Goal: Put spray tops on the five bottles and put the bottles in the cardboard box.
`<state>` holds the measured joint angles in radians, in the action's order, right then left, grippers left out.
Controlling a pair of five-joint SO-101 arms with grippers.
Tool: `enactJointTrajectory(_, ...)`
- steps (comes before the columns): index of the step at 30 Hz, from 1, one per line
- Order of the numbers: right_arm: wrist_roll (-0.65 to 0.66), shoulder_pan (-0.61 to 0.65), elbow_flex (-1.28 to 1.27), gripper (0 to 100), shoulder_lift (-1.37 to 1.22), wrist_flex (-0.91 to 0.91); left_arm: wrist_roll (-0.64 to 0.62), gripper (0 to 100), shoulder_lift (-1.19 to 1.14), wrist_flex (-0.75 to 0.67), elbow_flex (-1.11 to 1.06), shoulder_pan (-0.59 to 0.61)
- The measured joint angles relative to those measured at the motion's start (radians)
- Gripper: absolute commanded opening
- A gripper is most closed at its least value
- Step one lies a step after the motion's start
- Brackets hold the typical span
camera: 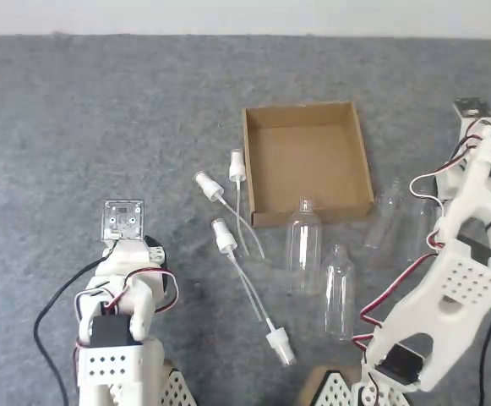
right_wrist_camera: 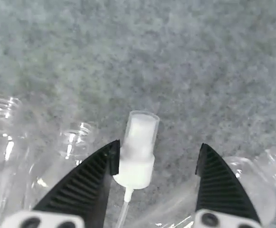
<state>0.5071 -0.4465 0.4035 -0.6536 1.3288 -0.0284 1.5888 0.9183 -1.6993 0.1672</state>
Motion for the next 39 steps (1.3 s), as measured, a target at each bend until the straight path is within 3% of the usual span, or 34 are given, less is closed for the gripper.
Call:
enactJointTrajectory(6, 0.000, 0.003, 0.000, 21.0, -0.032, 0.003, 0.000, 1, 0.000, 0.000, 0.000, 0.002)
enactJointTrajectory(16, 0.000, 0.000, 0.035, 4.0, -0.084, -0.006, 0.000, 1, 0.000, 0.000, 0.000, 0.000)
enactJointTrajectory(28, -0.041, 0.014, 0.043, 2.8, -0.043, 0.002, 0.000, 1, 0.000, 0.000, 0.000, 0.000)
enactJointTrajectory(39, -0.098, 0.184, 0.043, 2.7, 0.167, 0.146, 0.000, 1, 0.000, 0.000, 0.000, 0.002)
